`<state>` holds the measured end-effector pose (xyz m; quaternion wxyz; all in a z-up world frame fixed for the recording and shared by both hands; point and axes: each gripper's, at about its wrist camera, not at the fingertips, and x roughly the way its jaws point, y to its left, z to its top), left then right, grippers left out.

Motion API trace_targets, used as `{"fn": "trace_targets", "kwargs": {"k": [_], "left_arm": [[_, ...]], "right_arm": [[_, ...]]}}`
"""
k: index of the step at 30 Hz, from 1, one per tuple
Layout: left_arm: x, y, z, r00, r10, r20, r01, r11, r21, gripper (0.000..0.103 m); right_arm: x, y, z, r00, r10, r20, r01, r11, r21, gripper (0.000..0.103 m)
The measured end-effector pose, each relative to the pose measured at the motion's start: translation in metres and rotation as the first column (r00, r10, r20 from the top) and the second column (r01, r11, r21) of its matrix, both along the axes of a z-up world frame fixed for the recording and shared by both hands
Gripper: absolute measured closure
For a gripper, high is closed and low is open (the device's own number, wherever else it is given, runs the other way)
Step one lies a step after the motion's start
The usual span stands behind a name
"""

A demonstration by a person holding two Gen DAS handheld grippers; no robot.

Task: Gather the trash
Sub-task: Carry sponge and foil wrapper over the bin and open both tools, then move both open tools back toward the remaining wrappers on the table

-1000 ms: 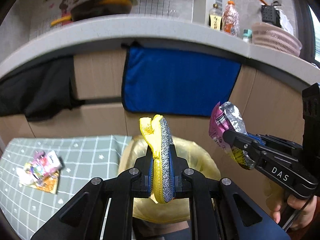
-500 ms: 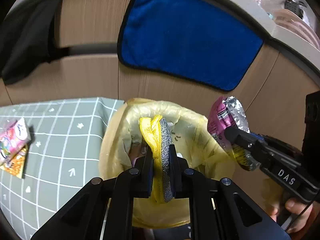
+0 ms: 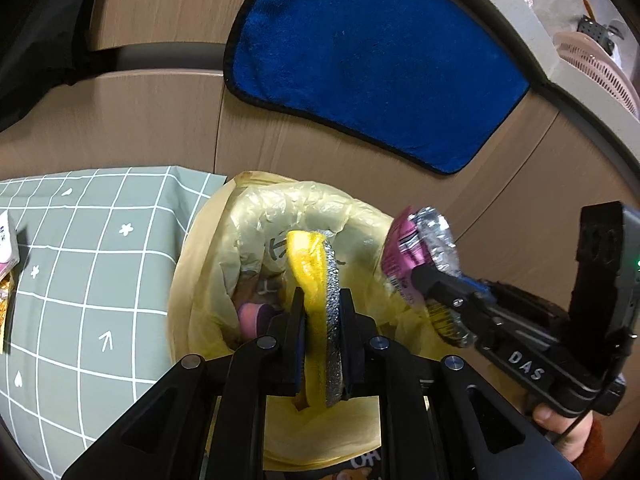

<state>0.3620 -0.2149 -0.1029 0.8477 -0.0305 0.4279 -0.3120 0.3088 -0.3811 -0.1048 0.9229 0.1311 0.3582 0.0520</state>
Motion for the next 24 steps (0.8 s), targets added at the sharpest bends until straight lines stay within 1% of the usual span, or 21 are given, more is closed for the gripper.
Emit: {"fn": "trace_targets", "kwargs": {"k": [3,5,6,7,9,11,13,14,18,22,24], "left_arm": [[-0.002,0.001,0.003,1.0,-0.013,0.009,0.014,1.0,-0.005,0.086],[-0.003,0.002,0.008,1.0,-0.017,0.022,0.017,1.0,-0.006,0.08],[-0.004,0.004,0.011,0.999,-0.011,0.036,0.011,1.0,-0.01,0.079],[-0.005,0.006,0.013,0.999,-0.005,0.045,0.005,1.0,-0.012,0.078],[-0.007,0.011,0.019,0.998,0.007,0.06,-0.006,1.0,-0.02,0.076],[-0.01,0.018,0.026,0.997,0.017,0.073,-0.014,0.999,-0.036,0.075],[-0.013,0.025,0.034,0.993,0.041,0.108,-0.038,0.999,-0.034,0.074],[-0.017,0.031,0.04,0.988,0.063,0.144,-0.06,0.998,-0.025,0.074],[-0.034,0.051,0.061,0.965,0.109,0.239,-0.112,0.994,-0.001,0.074],[-0.049,0.076,0.085,0.947,0.136,0.291,-0.148,0.989,0.018,0.074],[-0.056,0.088,0.099,0.936,0.147,0.318,-0.163,0.986,0.025,0.074]], "right_arm": [[0.001,0.002,-0.003,1.0,0.0,-0.009,0.0,1.0,-0.007,0.091],[0.002,0.002,-0.004,1.0,-0.006,-0.016,0.006,1.0,-0.007,0.091],[0.002,0.001,-0.004,1.0,-0.009,-0.02,0.009,1.0,-0.004,0.089],[0.002,0.001,-0.004,1.0,-0.012,-0.023,0.012,1.0,-0.002,0.086],[0.0,0.0,-0.003,1.0,-0.016,-0.024,0.016,1.0,0.005,0.069],[-0.001,0.001,0.0,1.0,-0.022,-0.019,0.022,1.0,0.005,0.065],[-0.003,0.003,0.005,1.0,-0.024,-0.014,0.024,1.0,0.0,0.065],[-0.003,0.004,0.007,1.0,-0.025,-0.012,0.025,1.0,-0.003,0.064],[-0.009,0.011,0.023,0.999,-0.03,0.011,0.03,0.999,-0.017,0.06],[-0.017,0.026,0.046,0.999,-0.01,0.047,0.012,0.999,-0.038,0.06],[-0.023,0.038,0.064,0.997,0.008,0.077,-0.004,0.999,-0.051,0.06]]}}
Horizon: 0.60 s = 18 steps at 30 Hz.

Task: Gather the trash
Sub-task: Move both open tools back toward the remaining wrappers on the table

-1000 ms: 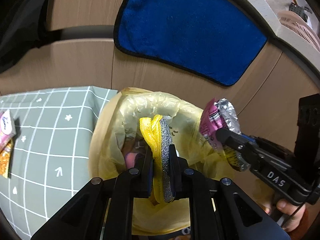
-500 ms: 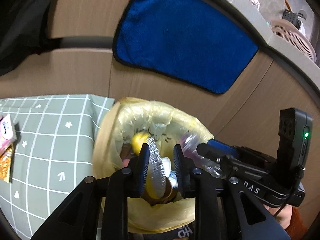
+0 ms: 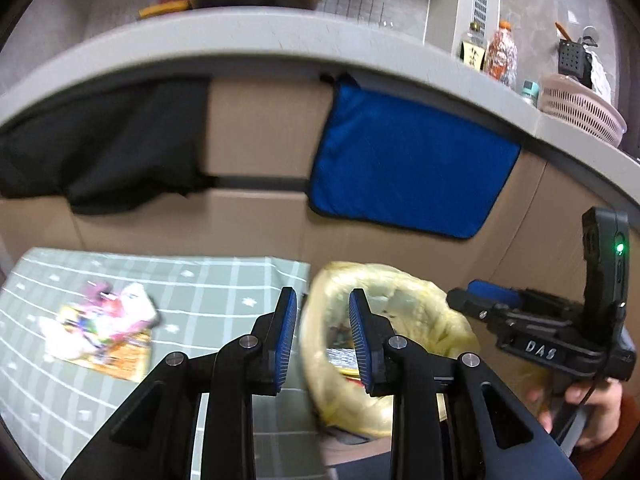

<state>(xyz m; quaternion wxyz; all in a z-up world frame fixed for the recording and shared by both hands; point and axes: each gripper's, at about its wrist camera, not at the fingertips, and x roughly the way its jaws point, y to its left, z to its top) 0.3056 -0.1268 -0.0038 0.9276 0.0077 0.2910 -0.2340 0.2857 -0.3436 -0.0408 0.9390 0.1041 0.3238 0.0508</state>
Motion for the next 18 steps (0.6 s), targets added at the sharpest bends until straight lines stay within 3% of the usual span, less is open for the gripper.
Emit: {"fn": "trace_targets", "kwargs": {"k": [9,18], "left_arm": [[-0.029,0.089,0.052,0.987,0.132,0.088,-0.125,0.989,-0.08,0.074],[-0.04,0.199,0.065,0.936,0.334,0.115,-0.318,0.938,-0.137,0.074]], "right_arm": [[-0.021,0.065,0.062,0.989,0.095,0.115,-0.092,0.995,-0.032,0.056],[-0.007,0.139,0.08,0.969,0.201,0.145,-0.198,0.979,-0.036,0.056]]}}
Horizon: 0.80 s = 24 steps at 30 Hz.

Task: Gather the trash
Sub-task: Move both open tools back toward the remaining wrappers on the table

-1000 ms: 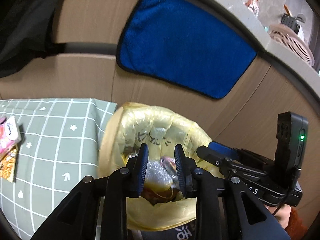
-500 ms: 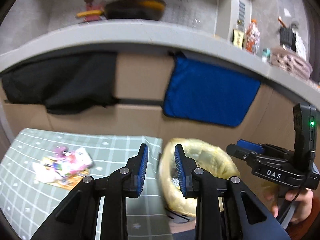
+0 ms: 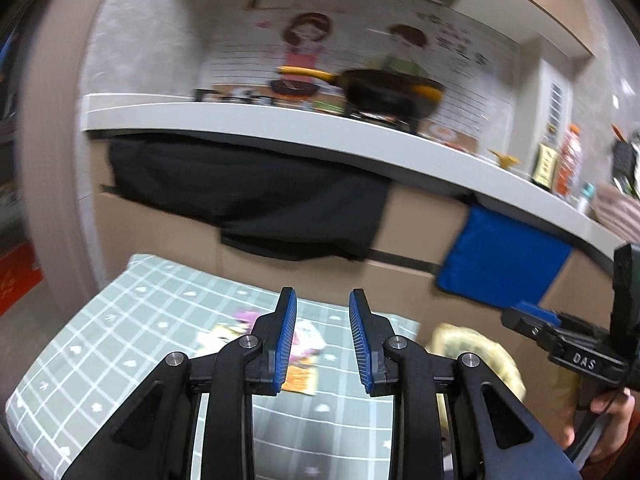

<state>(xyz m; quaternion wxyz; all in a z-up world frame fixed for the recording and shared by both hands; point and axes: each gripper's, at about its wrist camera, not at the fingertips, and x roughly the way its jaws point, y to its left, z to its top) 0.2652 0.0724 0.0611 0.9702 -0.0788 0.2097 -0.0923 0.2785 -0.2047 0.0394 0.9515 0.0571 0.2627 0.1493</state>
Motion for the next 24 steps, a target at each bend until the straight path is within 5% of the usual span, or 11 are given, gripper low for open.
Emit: {"fn": "trace_targets", "kwargs": {"k": [5,14,24], "left_arm": [[0.007,0.044,-0.013,0.997,0.071,-0.026,-0.073,0.996,-0.049,0.074],[0.038,0.087,-0.093,0.981,0.075,-0.179,-0.104,0.982,-0.158,0.074],[0.053,0.116,-0.13,0.963,0.12,-0.243,-0.163,0.972,-0.167,0.074]], "right_arm": [[0.014,0.038,-0.006,0.999,0.047,-0.014,-0.047,0.998,-0.032,0.056],[0.05,0.09,-0.044,0.987,0.133,-0.086,-0.14,0.987,-0.079,0.056],[0.12,0.152,-0.088,0.959,0.249,-0.133,-0.269,0.95,-0.156,0.056]]}}
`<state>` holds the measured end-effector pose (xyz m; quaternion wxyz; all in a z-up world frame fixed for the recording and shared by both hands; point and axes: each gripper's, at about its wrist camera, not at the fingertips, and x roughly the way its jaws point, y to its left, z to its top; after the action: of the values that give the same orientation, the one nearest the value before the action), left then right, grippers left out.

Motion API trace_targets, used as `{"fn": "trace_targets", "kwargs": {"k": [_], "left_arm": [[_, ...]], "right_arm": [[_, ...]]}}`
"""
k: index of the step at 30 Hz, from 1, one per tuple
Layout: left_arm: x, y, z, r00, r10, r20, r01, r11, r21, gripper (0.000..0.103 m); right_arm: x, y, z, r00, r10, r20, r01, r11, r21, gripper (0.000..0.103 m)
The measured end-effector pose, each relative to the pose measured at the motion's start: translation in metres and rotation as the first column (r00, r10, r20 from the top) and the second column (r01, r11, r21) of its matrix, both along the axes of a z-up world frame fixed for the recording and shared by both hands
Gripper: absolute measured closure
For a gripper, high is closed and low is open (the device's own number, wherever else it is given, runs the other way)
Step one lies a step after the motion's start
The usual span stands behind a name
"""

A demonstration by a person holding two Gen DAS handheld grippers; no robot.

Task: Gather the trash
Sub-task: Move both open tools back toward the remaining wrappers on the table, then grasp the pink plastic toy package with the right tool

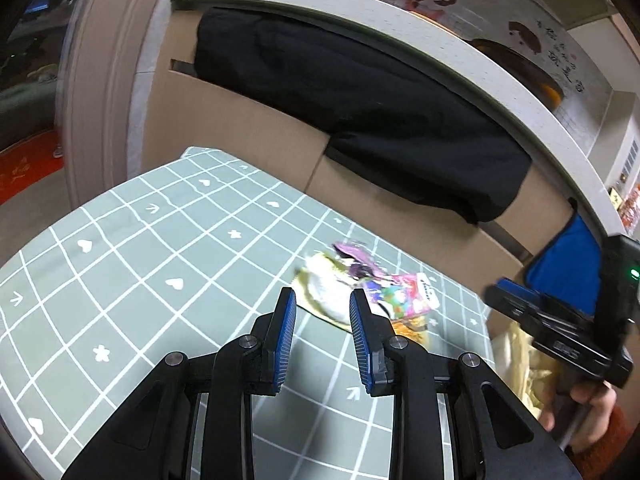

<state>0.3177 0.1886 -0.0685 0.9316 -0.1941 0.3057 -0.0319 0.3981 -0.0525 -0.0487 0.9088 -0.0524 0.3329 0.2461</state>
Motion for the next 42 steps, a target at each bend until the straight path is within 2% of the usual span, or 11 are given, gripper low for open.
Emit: {"fn": "trace_targets", "kwargs": {"k": [5,10,11,19,22,23,24,29,34,38,42], "left_arm": [[0.003,0.01,-0.005,0.998,0.047,-0.028,-0.046,0.998,0.049,0.074],[0.012,0.02,-0.013,0.998,0.032,-0.049,-0.031,0.999,0.017,0.074],[0.014,0.021,-0.016,0.998,0.029,-0.056,-0.029,1.0,0.012,0.074],[0.023,0.024,-0.033,0.995,0.013,-0.099,-0.016,1.0,-0.027,0.074],[0.025,0.023,-0.035,0.994,0.012,-0.108,-0.016,0.999,-0.035,0.074],[0.025,0.023,-0.035,0.994,0.01,-0.11,-0.015,0.999,-0.037,0.074],[0.025,0.022,-0.035,0.994,0.007,-0.112,-0.012,0.999,-0.039,0.074],[0.028,0.014,-0.036,0.993,-0.014,-0.121,0.007,0.998,-0.056,0.074],[0.033,0.0,-0.037,0.99,-0.047,-0.137,0.033,0.994,-0.102,0.073],[0.036,-0.02,-0.038,0.986,-0.086,-0.143,0.067,0.989,-0.13,0.071],[0.037,-0.043,-0.038,0.982,-0.108,-0.155,0.091,0.989,-0.114,0.07]], "right_arm": [[0.042,0.037,-0.026,0.999,0.028,-0.044,-0.028,0.999,-0.018,0.056],[0.071,0.075,-0.049,0.993,0.072,-0.093,-0.076,0.996,-0.036,0.057],[0.074,0.079,-0.052,0.993,0.071,-0.098,-0.075,0.996,-0.043,0.061],[0.108,0.099,-0.076,0.989,-0.01,-0.145,-0.005,0.995,-0.097,0.064],[0.112,0.096,-0.081,0.987,-0.015,-0.162,-0.002,0.994,-0.106,0.076],[0.112,0.094,-0.082,0.985,-0.005,-0.172,-0.013,0.994,-0.104,0.084],[0.111,0.091,-0.081,0.984,0.001,-0.179,-0.019,0.995,-0.098,0.086],[0.089,0.063,-0.069,0.976,0.022,-0.217,-0.032,0.998,-0.045,0.086],[0.049,0.027,-0.064,0.963,0.041,-0.266,-0.038,0.999,0.017,0.086],[0.013,-0.002,-0.053,0.982,0.009,-0.191,-0.007,1.0,0.013,0.086],[-0.005,-0.028,-0.037,0.993,-0.039,-0.114,0.043,0.998,0.036,0.086]]}}
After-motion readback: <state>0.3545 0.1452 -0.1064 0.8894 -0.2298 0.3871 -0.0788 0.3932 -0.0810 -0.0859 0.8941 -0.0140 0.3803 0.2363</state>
